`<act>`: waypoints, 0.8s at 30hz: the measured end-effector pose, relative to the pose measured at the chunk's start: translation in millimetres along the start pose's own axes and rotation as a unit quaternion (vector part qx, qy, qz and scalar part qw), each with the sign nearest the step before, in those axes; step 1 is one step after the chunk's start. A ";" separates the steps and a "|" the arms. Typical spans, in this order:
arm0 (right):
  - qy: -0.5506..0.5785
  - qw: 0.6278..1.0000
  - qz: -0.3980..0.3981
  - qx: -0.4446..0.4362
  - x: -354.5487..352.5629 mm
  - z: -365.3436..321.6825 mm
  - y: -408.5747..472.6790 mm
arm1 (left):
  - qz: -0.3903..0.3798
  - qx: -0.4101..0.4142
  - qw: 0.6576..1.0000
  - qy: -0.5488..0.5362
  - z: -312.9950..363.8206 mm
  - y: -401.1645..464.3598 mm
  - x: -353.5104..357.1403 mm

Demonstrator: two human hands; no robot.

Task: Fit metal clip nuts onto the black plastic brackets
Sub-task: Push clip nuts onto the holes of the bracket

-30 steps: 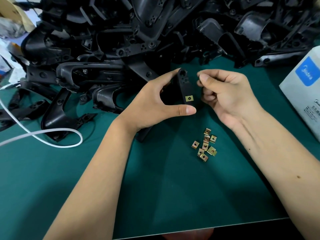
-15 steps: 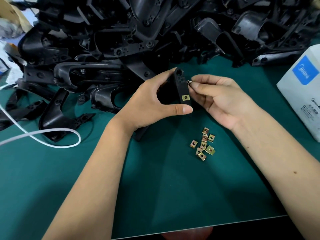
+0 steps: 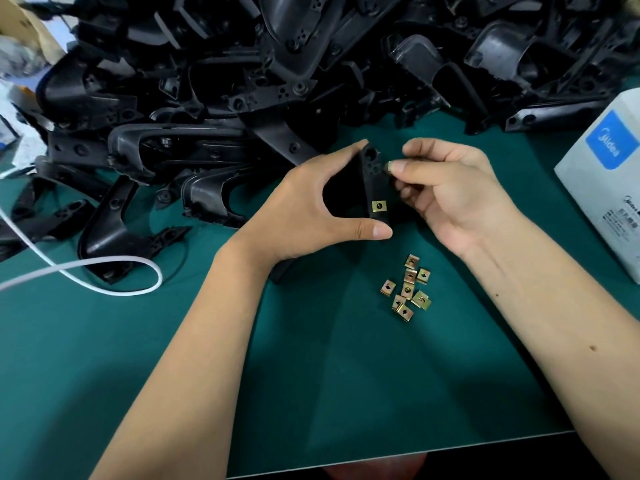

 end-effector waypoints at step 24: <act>-0.033 0.997 -0.075 -0.015 -5.9 -1.5 4.9 | 0.004 -0.025 1.000 0.004 -0.2 -0.7 2.3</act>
Point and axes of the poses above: each hand's wrist, its own y-axis towards the middle knuckle, its own x-axis out of the palm, z = x × y, the point moved 3 cm from there along y, towards the middle knuckle, and after that the axes turned 13 degrees about -x, right-handed, at the moved point
